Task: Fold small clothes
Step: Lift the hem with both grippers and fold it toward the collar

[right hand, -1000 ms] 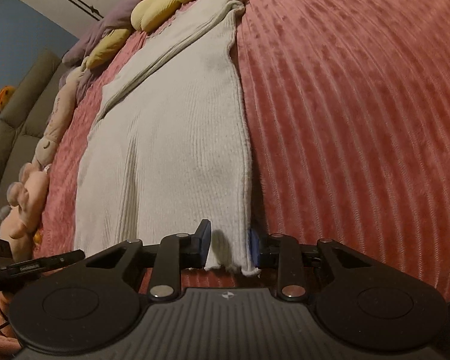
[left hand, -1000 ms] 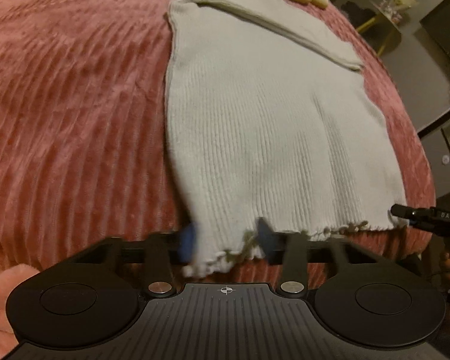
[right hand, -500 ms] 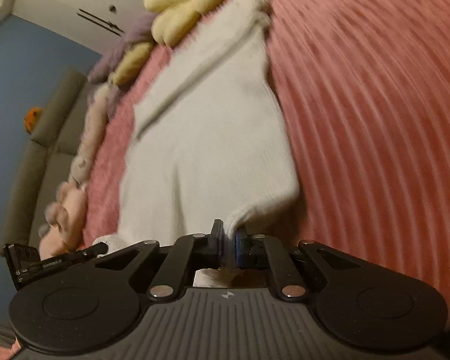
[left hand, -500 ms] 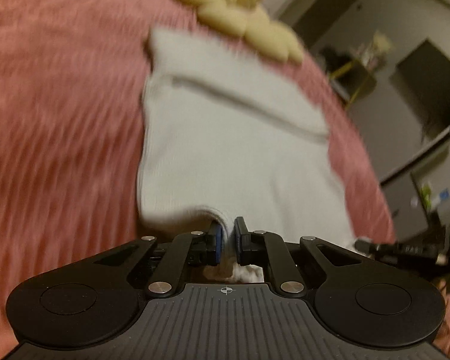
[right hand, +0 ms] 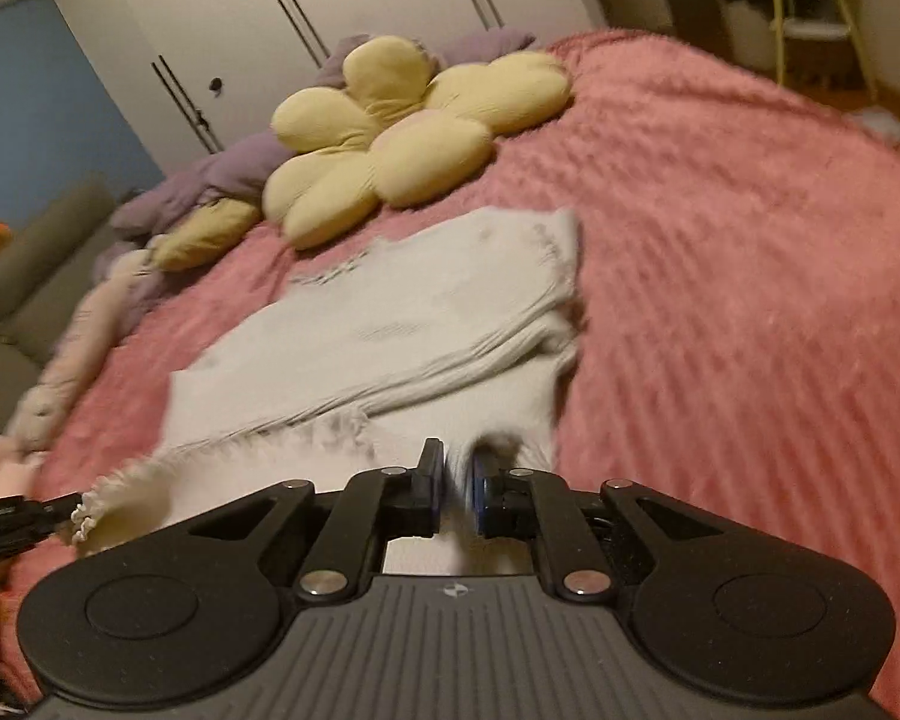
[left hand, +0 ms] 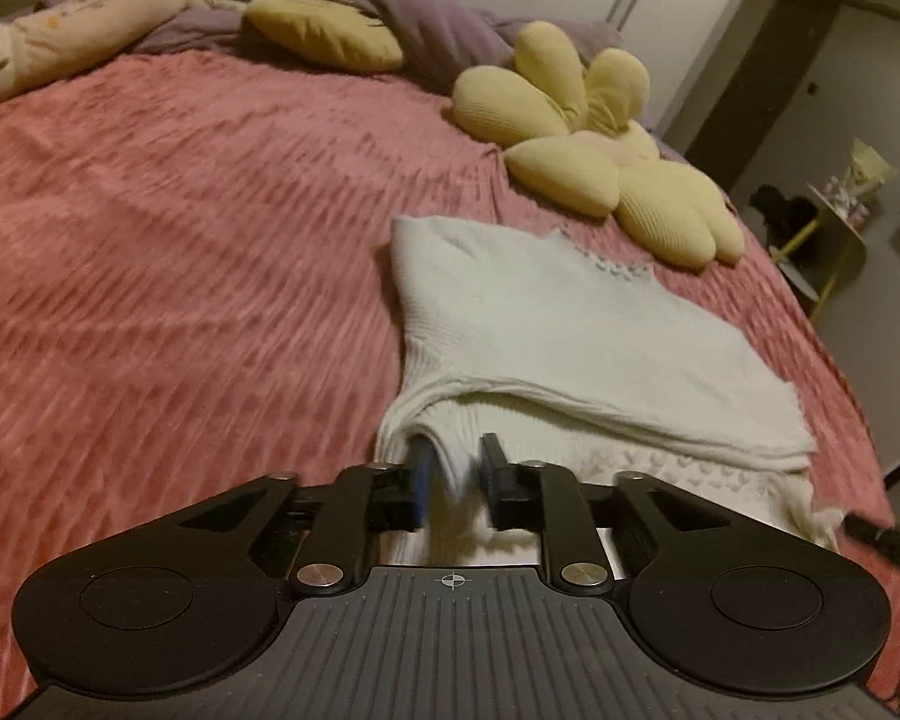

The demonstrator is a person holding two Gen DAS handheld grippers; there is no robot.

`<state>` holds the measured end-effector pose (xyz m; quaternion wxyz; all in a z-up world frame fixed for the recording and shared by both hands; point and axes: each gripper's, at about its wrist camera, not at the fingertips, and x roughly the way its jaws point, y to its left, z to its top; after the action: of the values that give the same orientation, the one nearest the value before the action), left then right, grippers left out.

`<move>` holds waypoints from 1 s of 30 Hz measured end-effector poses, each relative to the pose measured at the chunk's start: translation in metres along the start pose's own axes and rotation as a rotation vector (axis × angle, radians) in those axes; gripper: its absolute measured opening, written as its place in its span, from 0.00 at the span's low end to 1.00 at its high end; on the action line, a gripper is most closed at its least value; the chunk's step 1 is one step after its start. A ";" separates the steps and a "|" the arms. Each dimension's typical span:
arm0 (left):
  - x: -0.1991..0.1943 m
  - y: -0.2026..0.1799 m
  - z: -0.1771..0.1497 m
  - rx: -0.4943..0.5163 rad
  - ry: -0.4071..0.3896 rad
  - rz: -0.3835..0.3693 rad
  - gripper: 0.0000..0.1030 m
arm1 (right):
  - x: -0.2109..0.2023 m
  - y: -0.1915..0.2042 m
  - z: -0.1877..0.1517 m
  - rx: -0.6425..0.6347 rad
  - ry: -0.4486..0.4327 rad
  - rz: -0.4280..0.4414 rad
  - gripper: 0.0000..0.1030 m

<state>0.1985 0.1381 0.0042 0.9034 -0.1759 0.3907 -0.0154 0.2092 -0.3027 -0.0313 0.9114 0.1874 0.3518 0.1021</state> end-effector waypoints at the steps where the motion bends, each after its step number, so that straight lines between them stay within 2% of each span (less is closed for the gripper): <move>1: -0.001 -0.001 -0.002 0.036 -0.017 0.015 0.53 | 0.000 0.000 0.002 -0.021 -0.019 -0.005 0.18; 2: -0.005 0.000 -0.004 0.064 -0.032 0.020 0.58 | -0.003 0.000 0.000 -0.036 -0.029 -0.001 0.25; 3: -0.004 0.002 -0.006 0.091 -0.033 0.006 0.59 | -0.002 0.000 0.001 -0.061 -0.028 0.005 0.33; 5: 0.005 0.008 -0.007 0.092 0.004 -0.024 0.63 | 0.002 -0.001 0.001 -0.126 -0.007 0.005 0.41; 8: 0.021 0.009 -0.012 0.097 0.055 -0.016 0.63 | 0.017 0.007 -0.002 -0.245 0.026 -0.047 0.44; 10: 0.030 0.008 -0.014 0.103 0.067 -0.011 0.63 | 0.027 0.010 -0.003 -0.273 0.038 -0.086 0.44; 13: 0.041 0.008 -0.013 0.079 0.078 -0.014 0.51 | 0.038 0.007 -0.001 -0.251 0.052 -0.117 0.44; 15: 0.045 0.006 -0.013 0.090 0.077 0.025 0.36 | 0.044 0.004 0.000 -0.231 0.066 -0.115 0.44; 16: 0.046 0.004 -0.012 0.106 0.073 0.036 0.32 | 0.046 0.003 0.000 -0.220 0.071 -0.106 0.44; 17: 0.047 0.003 -0.012 0.117 0.070 0.042 0.26 | 0.047 0.002 0.000 -0.217 0.074 -0.095 0.39; 18: 0.046 0.002 -0.011 0.120 0.065 0.038 0.22 | 0.048 0.003 0.000 -0.223 0.070 -0.093 0.29; 19: 0.044 0.001 -0.010 0.121 0.059 0.036 0.21 | 0.046 0.006 -0.001 -0.243 0.055 -0.100 0.22; 20: 0.042 -0.001 -0.009 0.126 0.050 0.041 0.21 | 0.044 0.009 -0.002 -0.264 0.040 -0.106 0.09; 23: 0.035 -0.007 -0.009 0.157 0.018 0.058 0.19 | 0.036 0.016 -0.004 -0.302 0.010 -0.105 0.08; 24: 0.032 -0.010 -0.010 0.171 0.001 0.071 0.14 | 0.033 0.018 -0.006 -0.314 -0.002 -0.089 0.08; 27: 0.023 -0.015 -0.008 0.184 -0.036 0.077 0.13 | 0.028 0.025 -0.009 -0.367 -0.020 -0.081 0.08; 30: 0.029 -0.017 -0.006 0.183 -0.008 0.043 0.14 | 0.036 0.024 -0.010 -0.374 0.022 -0.090 0.09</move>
<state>0.2163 0.1154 -0.0140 0.9174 -0.0842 0.3878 -0.0312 0.2279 -0.2668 -0.0499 0.9301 -0.0023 0.3448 0.1269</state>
